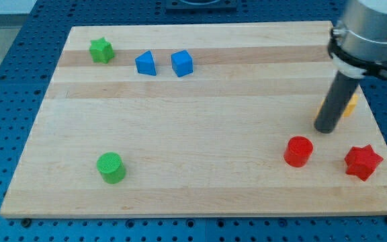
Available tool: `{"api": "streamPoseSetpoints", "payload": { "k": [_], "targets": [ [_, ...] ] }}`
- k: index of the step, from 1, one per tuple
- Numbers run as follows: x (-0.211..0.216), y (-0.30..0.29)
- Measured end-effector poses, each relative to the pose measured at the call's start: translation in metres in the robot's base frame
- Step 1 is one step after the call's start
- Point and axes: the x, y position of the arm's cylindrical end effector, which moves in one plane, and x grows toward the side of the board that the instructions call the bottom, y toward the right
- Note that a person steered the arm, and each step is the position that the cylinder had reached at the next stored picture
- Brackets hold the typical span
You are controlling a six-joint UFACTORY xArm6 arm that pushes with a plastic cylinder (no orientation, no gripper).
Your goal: Separate the yellow heart from the yellow hexagon
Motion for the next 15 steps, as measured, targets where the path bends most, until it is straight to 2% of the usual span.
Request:
{"api": "streamPoseSetpoints", "payload": {
  "k": [2, 5, 6, 7, 9, 10, 11, 12, 15],
  "targets": [
    [0.0, 0.022],
    [-0.022, -0.033],
    [-0.052, -0.052],
    [-0.039, -0.053],
    [0.059, -0.002],
    [0.03, 0.026],
    [0.021, 0.026],
    [0.015, 0.022],
    [-0.074, -0.015]
  ]
}}
